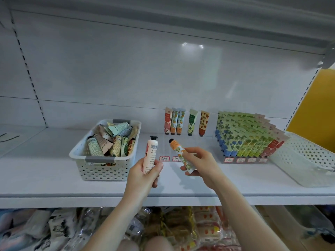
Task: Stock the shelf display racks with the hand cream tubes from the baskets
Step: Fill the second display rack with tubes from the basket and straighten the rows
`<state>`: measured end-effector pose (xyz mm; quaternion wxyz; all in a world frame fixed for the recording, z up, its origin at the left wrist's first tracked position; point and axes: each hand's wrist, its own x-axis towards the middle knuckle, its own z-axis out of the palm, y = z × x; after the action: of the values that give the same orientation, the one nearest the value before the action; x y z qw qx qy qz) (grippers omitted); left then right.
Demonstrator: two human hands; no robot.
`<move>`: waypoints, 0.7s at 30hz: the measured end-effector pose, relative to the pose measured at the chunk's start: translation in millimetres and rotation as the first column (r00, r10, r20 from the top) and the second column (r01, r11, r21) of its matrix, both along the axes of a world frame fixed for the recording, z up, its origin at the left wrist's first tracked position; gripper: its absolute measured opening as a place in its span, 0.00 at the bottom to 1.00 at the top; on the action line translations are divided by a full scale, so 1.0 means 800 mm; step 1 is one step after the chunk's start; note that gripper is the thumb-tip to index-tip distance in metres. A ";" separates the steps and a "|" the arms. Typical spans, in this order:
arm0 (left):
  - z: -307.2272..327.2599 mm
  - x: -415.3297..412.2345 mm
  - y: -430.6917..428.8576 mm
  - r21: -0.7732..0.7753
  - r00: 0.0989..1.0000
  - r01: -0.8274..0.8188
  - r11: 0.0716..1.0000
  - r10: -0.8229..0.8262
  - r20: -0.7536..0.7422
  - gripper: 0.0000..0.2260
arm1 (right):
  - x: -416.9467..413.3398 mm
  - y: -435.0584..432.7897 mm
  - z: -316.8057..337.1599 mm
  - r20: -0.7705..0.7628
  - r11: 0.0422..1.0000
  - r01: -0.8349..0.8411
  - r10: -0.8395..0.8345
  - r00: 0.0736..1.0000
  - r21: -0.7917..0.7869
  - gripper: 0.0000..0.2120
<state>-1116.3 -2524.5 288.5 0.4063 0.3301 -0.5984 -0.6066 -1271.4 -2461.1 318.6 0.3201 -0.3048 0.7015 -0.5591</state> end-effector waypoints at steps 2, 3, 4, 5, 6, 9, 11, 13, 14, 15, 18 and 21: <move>-0.002 -0.001 -0.002 -0.009 1.000 0.007 1.000 -0.007 -0.002 0.03 | -0.011 -0.001 -0.003 -0.013 0.997 0.072 -0.073 0.997 -0.031 0.10; -0.003 -0.001 -0.003 -0.015 1.000 0.009 1.000 -0.009 0.001 0.03 | -0.017 -0.002 -0.004 -0.008 0.992 0.113 -0.114 0.993 -0.054 0.09; -0.004 -0.002 -0.005 -0.021 1.000 0.010 1.000 -0.010 0.003 0.03 | -0.022 -0.004 -0.004 -0.005 0.985 0.150 -0.151 0.989 -0.080 0.08; -0.005 -0.003 -0.007 -0.025 1.000 0.008 1.000 -0.008 0.003 0.03 | -0.029 -0.007 -0.004 -0.016 0.978 0.181 -0.184 0.983 -0.103 0.08; -0.005 -0.004 -0.009 -0.028 1.000 0.007 1.000 -0.007 0.003 0.04 | -0.033 -0.011 -0.003 -0.042 0.972 0.202 -0.209 0.977 -0.121 0.08; -0.007 -0.010 -0.016 -0.044 1.000 0.017 0.999 -0.017 0.012 0.05 | -0.050 -0.030 -0.001 -0.127 0.958 0.231 -0.254 0.959 -0.169 0.10; -0.009 -0.013 -0.022 -0.041 0.999 0.031 0.999 -0.030 0.022 0.06 | -0.061 -0.047 0.004 -0.189 0.949 0.240 -0.278 0.942 -0.204 0.14; -0.012 -0.014 -0.029 -0.017 0.999 0.042 0.999 -0.041 0.018 0.06 | -0.070 -0.065 0.012 -0.292 0.951 0.222 -0.279 0.915 -0.214 0.11; -0.013 -0.015 -0.032 -0.003 0.999 0.043 0.999 -0.043 0.015 0.06 | -0.075 -0.074 0.017 -0.354 0.956 0.205 -0.269 0.896 -0.209 0.08; -0.015 -0.016 -0.036 0.009 0.999 0.042 0.999 -0.043 0.015 0.07 | -0.078 -0.083 0.023 -0.417 0.962 0.192 -0.258 0.872 -0.195 0.09; -0.020 -0.019 -0.047 0.024 0.999 0.037 0.999 -0.037 0.020 0.06 | -0.091 -0.114 0.039 -0.572 0.973 0.169 -0.228 0.788 -0.155 0.13; -0.024 -0.023 -0.057 0.018 0.999 0.017 1.000 -0.018 0.031 0.05 | -0.099 -0.139 0.047 -0.659 0.982 0.161 -0.186 0.729 -0.099 0.08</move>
<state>-1134.4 -2570.2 268.9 0.3887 0.3377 -0.6021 -0.6102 -1350.5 -2572.1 355.9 -0.0099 -0.4225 0.7848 -0.4534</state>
